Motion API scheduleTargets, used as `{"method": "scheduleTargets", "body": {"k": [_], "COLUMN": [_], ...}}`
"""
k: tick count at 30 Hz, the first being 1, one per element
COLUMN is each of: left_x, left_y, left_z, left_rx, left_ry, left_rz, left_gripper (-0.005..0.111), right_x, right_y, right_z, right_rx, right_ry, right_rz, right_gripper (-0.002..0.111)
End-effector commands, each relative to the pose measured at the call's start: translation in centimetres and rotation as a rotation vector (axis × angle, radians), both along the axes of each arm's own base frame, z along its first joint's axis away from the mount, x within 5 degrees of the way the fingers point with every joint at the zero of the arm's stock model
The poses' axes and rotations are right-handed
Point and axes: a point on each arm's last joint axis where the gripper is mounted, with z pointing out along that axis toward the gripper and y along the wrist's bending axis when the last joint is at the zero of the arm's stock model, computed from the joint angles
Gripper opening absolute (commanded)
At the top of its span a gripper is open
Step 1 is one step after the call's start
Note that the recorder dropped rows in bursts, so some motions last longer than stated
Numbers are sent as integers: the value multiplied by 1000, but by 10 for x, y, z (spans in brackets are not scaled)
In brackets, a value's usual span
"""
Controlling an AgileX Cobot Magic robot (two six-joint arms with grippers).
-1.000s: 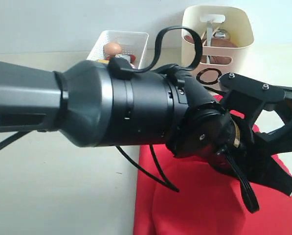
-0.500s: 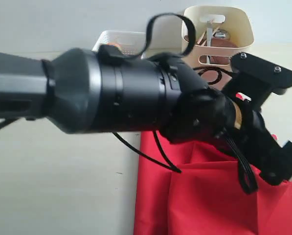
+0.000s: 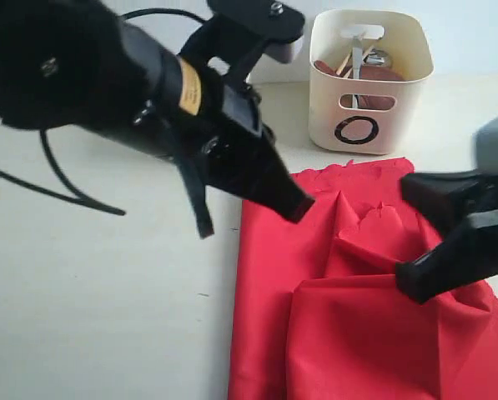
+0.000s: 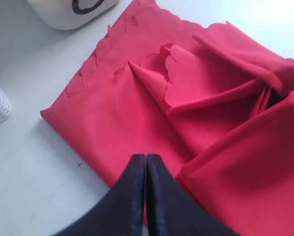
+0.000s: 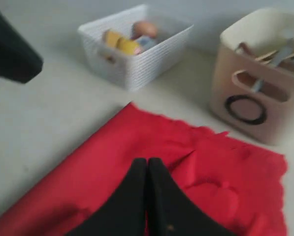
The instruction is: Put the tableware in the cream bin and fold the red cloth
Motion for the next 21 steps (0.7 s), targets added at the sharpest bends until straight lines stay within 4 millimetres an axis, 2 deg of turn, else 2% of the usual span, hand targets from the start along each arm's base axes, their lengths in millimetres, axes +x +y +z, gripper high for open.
{"method": "scheduleTargets", "body": {"k": [1, 5, 9, 12, 16, 18, 21], "left_x": [-8, -11, -10, -9, -8, -8, -7], "left_y": [13, 16, 13, 12, 10, 9, 9], "left_z": [-29, -68, -95, -106, -120, -126, -138], "left_rx": [-33, 5, 62, 89, 121, 137, 169], "left_ry": [-14, 33, 83, 102, 123, 134, 155], "left_rz": [-3, 3, 7, 7, 5, 5, 4], "left_gripper": [1, 1, 1, 1, 1, 1, 1], "right_x": [23, 59, 87, 97, 105, 111, 122], "right_y": [40, 63, 68, 59, 45, 37, 17], "right_z": [-28, -53, -83, -104, -120, -118, -102], "right_rx": [-72, -159, -305, -433, -584, -656, -735], "right_ry": [220, 318, 338, 333, 289, 228, 102], "right_rz": [189, 154, 52, -57, -199, -278, -497], "right_gripper": [0, 0, 0, 0, 0, 0, 0]}}
